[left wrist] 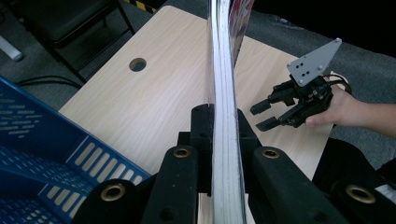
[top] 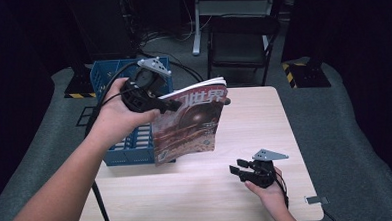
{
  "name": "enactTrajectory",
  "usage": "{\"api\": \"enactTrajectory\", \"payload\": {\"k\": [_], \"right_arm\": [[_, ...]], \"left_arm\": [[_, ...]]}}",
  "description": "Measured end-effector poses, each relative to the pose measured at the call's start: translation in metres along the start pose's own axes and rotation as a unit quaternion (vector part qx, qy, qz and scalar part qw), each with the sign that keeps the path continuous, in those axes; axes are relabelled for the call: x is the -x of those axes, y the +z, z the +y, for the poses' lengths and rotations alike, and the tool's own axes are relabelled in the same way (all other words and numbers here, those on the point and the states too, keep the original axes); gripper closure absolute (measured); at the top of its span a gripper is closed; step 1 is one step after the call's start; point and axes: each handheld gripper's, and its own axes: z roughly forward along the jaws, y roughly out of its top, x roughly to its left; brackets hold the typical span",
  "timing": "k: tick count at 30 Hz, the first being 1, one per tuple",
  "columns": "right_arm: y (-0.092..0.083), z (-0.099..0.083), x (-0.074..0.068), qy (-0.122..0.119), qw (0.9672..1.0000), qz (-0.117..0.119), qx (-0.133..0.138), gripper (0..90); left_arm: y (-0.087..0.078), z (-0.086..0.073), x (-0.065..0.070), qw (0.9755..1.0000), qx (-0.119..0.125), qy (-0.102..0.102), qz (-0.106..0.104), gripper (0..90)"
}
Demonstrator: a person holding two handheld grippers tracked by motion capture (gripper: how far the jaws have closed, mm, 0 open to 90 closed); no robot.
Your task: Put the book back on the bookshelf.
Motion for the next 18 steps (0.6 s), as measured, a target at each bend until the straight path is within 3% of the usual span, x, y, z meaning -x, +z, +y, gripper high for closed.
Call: {"api": "enactTrajectory", "payload": {"k": [18], "right_arm": [[0.0,0.0,0.001,-0.008,1.0,0.005,0.0,53.7]], "left_arm": [[-0.02,-0.009,-0.021,0.999,0.01,-0.027,0.034,84.1]]}}
